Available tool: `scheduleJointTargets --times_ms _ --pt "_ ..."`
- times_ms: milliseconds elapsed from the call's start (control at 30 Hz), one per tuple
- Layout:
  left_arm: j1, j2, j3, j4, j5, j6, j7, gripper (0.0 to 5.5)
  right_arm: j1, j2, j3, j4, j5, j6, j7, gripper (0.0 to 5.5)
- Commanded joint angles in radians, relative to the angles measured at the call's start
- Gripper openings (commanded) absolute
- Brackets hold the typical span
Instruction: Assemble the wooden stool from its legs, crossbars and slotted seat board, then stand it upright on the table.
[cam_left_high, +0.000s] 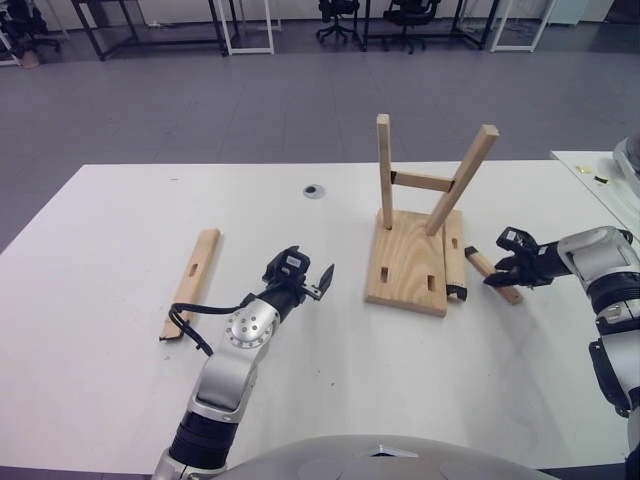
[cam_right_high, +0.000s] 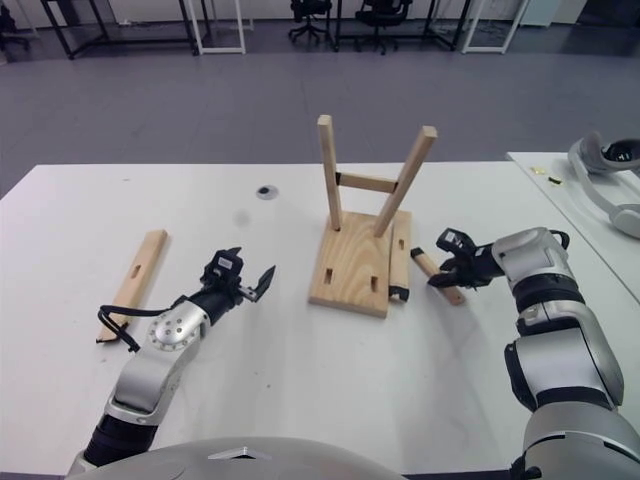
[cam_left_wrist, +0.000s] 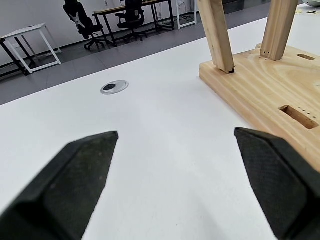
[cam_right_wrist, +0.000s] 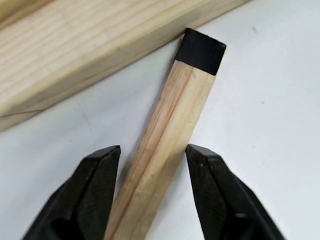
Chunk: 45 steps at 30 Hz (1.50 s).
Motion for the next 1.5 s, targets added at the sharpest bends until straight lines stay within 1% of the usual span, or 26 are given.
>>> scheduleJointTargets --times_ms 33,133,167,233,300,367,433,467,533,567,600,667,733,767,833,900,967,1067,1133,1267,1433,1500 --pt "-0.005 0.005 -0.006 0.009 0.012 0.000 0.000 4.30 0.062 0.012 0.045 0.080 -0.087 -0.047 -0.120 1.80" --pt "-0.008 0.007 -0.003 0.011 0.014 0.004 -0.002 4.30 0.048 0.014 0.053 0.119 -0.125 -0.082 -0.233 1.38" --pt "-0.013 0.011 0.003 0.013 0.013 0.004 -0.006 4.30 0.042 0.019 0.036 0.131 -0.118 -0.084 -0.264 1.37" --pt "-0.022 0.024 0.022 0.017 0.009 0.003 -0.014 4.30 0.019 0.032 -0.016 0.151 -0.075 -0.087 -0.302 1.37" --pt "-0.054 0.040 0.087 0.024 -0.023 0.013 -0.025 4.30 -0.045 0.034 -0.107 0.165 -0.016 -0.106 -0.403 1.36" --pt "-0.132 0.059 0.222 0.032 -0.113 0.060 -0.038 4.30 -0.148 0.030 -0.216 0.157 0.049 -0.149 -0.530 1.34" --pt "-0.263 0.099 0.389 0.047 -0.259 0.150 -0.066 4.30 -0.271 0.039 -0.333 0.083 0.132 -0.255 -0.644 1.33" --pt "-0.329 0.125 0.449 0.051 -0.315 0.189 -0.079 4.30 -0.326 0.047 -0.381 0.026 0.167 -0.306 -0.694 1.33" --pt "-0.450 0.164 0.507 0.058 -0.400 0.256 -0.105 4.30 -0.404 0.075 -0.442 -0.102 0.216 -0.357 -0.767 1.33" --pt "-0.519 0.170 0.520 0.050 -0.458 0.302 -0.117 4.30 -0.423 0.102 -0.453 -0.207 0.240 -0.368 -0.776 1.33" --pt "-0.580 0.168 0.529 0.043 -0.516 0.349 -0.127 4.30 -0.427 0.128 -0.452 -0.304 0.258 -0.372 -0.777 1.33" --pt "-0.691 0.138 0.552 0.026 -0.654 0.448 -0.124 4.30 -0.399 0.181 -0.412 -0.504 0.272 -0.370 -0.758 1.33" --pt "-0.782 0.072 0.598 0.035 -0.822 0.583 -0.057 4.30 -0.352 0.238 -0.380 -0.653 0.299 -0.312 -0.743 1.33" --pt "-0.809 0.044 0.601 0.023 -0.879 0.622 -0.025 4.30 -0.326 0.264 -0.366 -0.706 0.318 -0.277 -0.734 1.33" --pt "-0.839 0.012 0.587 -0.011 -0.931 0.655 0.031 4.30 -0.271 0.302 -0.336 -0.786 0.331 -0.224 -0.718 1.33" --pt "-0.852 -0.007 0.594 -0.035 -0.985 0.673 0.084 4.30 -0.172 0.335 -0.288 -0.880 0.341 -0.172 -0.688 1.33" --pt "-0.853 -0.010 0.604 -0.043 -1.023 0.679 0.121 4.30 -0.095 0.357 -0.258 -0.960 0.357 -0.115 -0.670 1.33" --pt "-0.850 -0.001 0.592 -0.044 -1.050 0.663 0.149 4.30 -0.030 0.379 -0.241 -1.035 0.366 -0.056 -0.664 1.33" --pt "-0.842 0.005 0.579 -0.040 -1.045 0.646 0.164 4.30 -0.003 0.396 -0.233 -1.073 0.380 -0.022 -0.662 1.33" --pt "-0.818 0.013 0.597 -0.039 -1.062 0.634 0.208 4.30 0.053 0.439 -0.212 -1.155 0.448 0.092 -0.649 1.33" --pt "-0.797 0.024 0.575 -0.039 -1.054 0.613 0.214 4.30 0.093 0.465 -0.188 -1.228 0.469 0.154 -0.648 1.33" --pt "-0.781 0.032 0.563 -0.035 -1.046 0.605 0.208 3.93 0.097 0.473 -0.182 -1.248 0.475 0.171 -0.650 1.33"
